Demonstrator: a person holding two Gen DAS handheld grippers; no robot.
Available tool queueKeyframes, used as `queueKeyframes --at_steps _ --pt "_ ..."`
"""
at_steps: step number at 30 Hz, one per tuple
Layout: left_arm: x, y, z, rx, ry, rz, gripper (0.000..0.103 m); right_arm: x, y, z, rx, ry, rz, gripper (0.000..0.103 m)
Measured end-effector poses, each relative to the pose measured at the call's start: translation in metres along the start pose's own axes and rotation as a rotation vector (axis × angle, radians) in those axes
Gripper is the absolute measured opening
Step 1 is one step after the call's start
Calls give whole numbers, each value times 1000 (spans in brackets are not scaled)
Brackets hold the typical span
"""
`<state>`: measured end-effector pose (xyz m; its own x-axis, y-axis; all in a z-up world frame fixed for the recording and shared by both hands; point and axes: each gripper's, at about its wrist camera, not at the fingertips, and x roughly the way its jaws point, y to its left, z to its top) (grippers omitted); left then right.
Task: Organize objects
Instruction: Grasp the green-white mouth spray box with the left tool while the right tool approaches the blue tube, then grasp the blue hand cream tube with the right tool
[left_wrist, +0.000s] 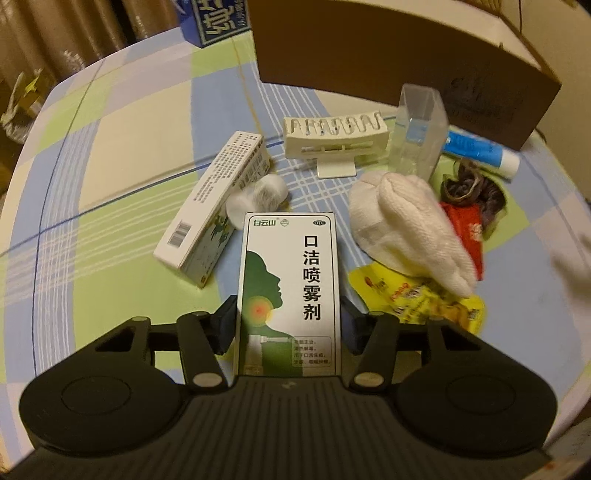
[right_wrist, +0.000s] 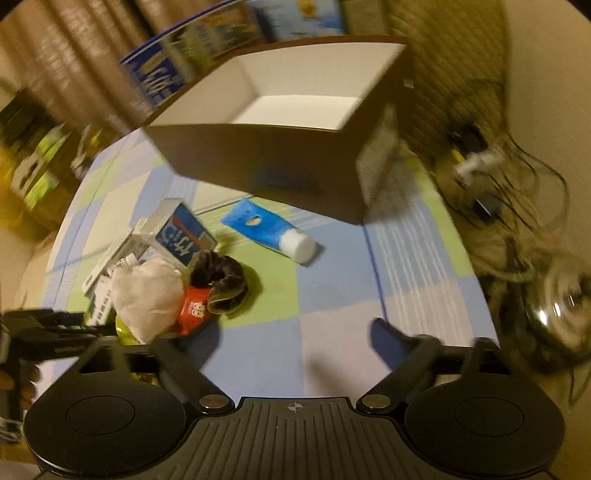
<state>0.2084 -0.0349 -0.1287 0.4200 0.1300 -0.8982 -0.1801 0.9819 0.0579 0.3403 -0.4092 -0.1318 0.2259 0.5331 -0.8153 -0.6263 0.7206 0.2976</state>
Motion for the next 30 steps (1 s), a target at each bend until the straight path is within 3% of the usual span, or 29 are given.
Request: queueKeyframes --at_steps 4,10,18,19,21,25,30 --pt "-18 1 -3 -28 -26 11 51 23 4 16 -120 -29 47 59" --pt "-41 11 -5 -92 -54 29 51 67 16 43 -294 -44 47 55" --pt "-59 41 -10 -190 -71 79 51 118 21 50 -409 11 -2 52" --pt "-60 46 -10 -197 -72 84 51 121 20 48 -418 16 -5 40" --pt "-62 54 -11 -204 -74 90 51 121 20 44 -447 17 -3 30" --pt "-59 69 -10 -211 -67 80 51 109 17 28 -449 14 0 28" --pt "-52 79 -2 -185 -57 53 51 79 7 -9 -355 42 -14 28"
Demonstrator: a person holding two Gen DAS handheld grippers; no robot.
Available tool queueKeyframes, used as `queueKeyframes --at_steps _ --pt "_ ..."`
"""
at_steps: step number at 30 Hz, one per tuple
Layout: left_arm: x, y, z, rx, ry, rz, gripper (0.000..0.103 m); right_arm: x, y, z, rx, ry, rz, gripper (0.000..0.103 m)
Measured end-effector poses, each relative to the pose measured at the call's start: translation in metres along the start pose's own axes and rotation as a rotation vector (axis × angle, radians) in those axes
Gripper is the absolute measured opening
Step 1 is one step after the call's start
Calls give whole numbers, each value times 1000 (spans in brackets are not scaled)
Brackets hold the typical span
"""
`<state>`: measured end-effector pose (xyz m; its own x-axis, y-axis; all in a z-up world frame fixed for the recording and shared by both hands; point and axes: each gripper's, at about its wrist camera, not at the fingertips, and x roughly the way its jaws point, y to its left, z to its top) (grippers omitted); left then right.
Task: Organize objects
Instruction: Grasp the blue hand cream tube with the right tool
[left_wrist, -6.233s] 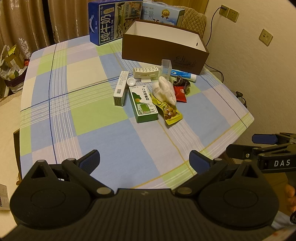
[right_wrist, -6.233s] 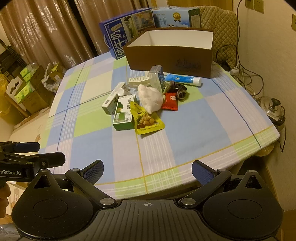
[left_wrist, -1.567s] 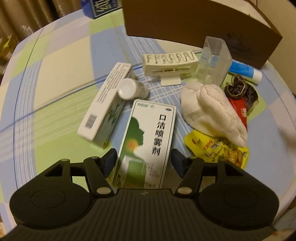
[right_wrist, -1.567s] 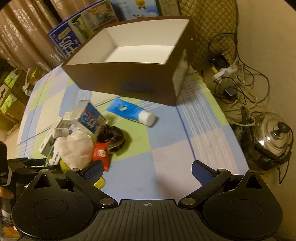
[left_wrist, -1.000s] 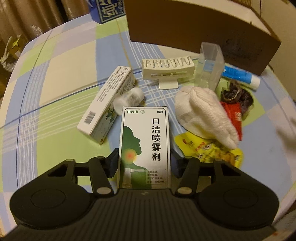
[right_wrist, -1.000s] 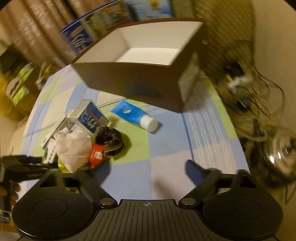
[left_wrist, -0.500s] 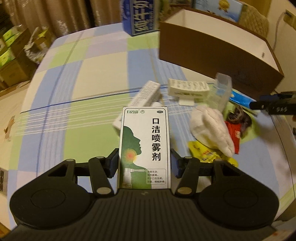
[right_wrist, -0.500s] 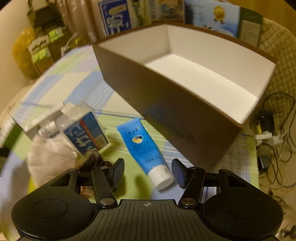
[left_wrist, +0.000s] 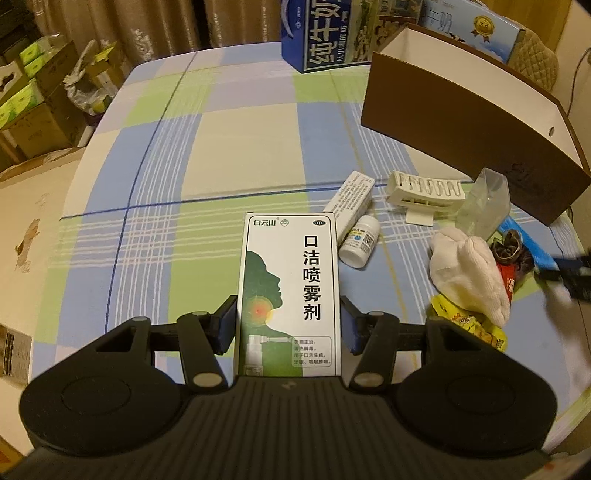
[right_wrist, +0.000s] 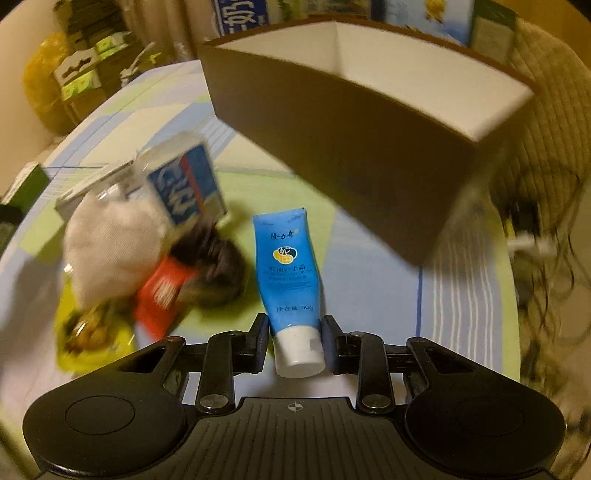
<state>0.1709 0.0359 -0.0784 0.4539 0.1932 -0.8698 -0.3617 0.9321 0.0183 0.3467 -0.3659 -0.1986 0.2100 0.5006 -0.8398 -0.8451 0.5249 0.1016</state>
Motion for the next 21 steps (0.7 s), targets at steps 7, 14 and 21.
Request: queueKeyframes --at_steps 7,14,21 --pt "7 2 11 49 6 -50 51 -19 18 -14 160 38 -1 34" --pt "11 5 17 76 2 -77 51 -2 28 -2 116 25 -99 42" --pt "11 10 20 86 -4 -90 51 9 36 7 79 22 -141 38"
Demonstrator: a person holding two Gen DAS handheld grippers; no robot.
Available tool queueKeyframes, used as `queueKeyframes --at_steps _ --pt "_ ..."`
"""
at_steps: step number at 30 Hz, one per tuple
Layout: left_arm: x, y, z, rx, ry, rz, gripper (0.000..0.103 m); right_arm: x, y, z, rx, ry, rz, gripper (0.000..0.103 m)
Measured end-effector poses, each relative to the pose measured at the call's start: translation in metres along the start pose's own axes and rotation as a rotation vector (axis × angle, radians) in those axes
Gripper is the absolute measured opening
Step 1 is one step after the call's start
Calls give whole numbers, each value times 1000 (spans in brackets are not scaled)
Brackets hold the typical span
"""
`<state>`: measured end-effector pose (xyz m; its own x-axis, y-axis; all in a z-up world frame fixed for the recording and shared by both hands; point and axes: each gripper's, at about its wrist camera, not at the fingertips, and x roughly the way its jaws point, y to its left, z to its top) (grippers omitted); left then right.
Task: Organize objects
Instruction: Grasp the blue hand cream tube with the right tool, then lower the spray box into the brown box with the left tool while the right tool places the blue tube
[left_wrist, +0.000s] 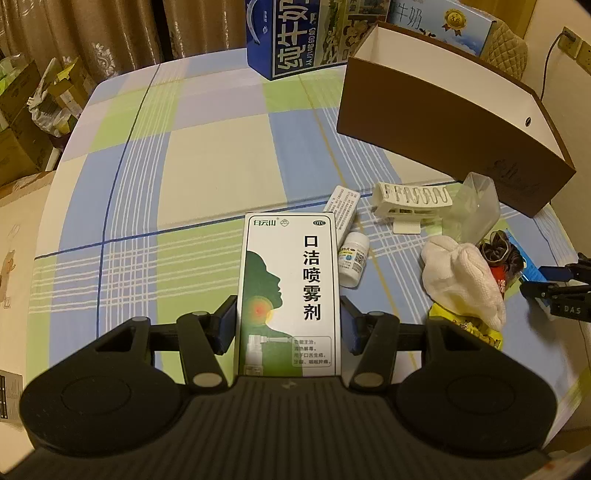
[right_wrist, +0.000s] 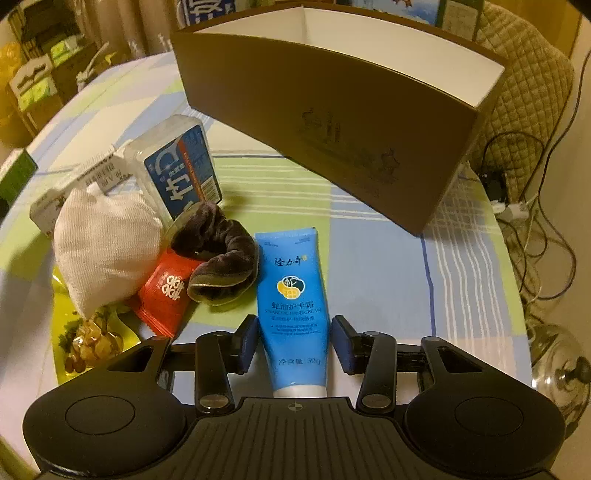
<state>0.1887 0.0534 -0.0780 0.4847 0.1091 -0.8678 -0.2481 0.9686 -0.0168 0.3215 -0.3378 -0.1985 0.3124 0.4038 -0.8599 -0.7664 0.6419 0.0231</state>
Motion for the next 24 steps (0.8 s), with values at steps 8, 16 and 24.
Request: queueKeyframes --at_steps 8,16,24 --pt "-2 1 9 23 -18 -23 51 -13 2 -10 68 -1 -8 37" --pt "-6 -12 39 81 -62 -68 51 -65 2 3 132 -94 37 37" --pt "-4 -54 96 196 -155 -140 51 -100 1 61 148 -252 87 37"
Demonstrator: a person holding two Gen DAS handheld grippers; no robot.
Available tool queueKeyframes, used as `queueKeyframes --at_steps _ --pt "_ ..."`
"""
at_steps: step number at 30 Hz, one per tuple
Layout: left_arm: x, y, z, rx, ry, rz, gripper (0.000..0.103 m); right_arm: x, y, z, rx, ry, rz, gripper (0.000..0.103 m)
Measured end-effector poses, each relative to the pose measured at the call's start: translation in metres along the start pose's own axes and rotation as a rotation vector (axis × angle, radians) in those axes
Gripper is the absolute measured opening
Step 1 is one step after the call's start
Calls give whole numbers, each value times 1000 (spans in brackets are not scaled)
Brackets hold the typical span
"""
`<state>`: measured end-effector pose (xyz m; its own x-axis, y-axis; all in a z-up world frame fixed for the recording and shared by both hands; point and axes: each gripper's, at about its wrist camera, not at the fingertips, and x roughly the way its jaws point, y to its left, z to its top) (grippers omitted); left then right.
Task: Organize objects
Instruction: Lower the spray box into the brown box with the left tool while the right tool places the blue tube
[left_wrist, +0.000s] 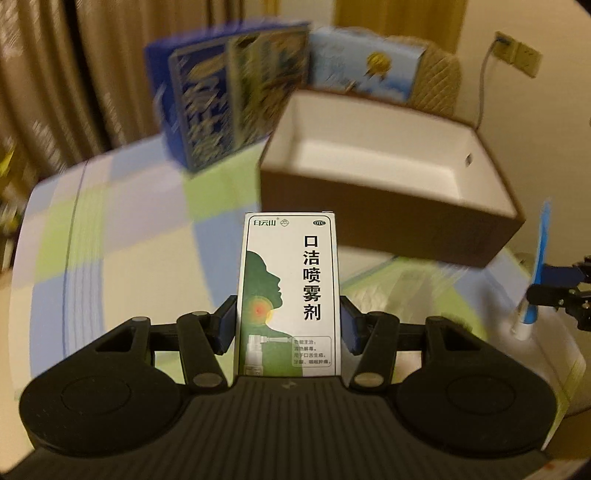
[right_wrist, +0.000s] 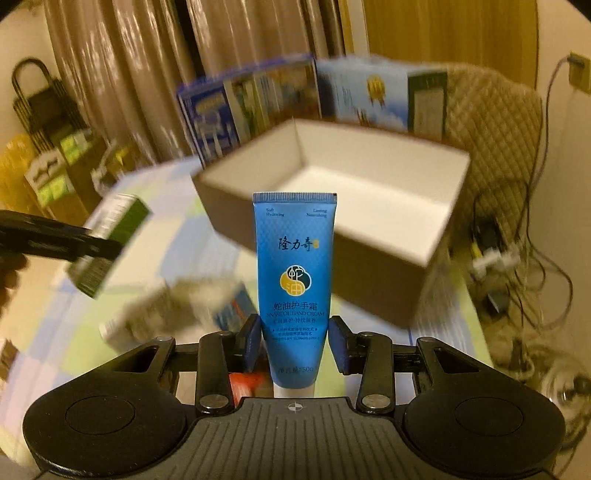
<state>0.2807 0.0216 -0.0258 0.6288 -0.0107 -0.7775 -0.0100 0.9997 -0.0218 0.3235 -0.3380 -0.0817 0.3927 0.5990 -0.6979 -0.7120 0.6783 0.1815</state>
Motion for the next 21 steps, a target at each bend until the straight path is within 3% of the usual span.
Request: queueKeyframes --at_steps 12,21 --pt "45 -41 119 110 -129 -74 51 18 -22 107 77 -160 3 37" --pt "104 -67 157 96 -78 -110 51 74 -60 129 175 -81 -76 37"
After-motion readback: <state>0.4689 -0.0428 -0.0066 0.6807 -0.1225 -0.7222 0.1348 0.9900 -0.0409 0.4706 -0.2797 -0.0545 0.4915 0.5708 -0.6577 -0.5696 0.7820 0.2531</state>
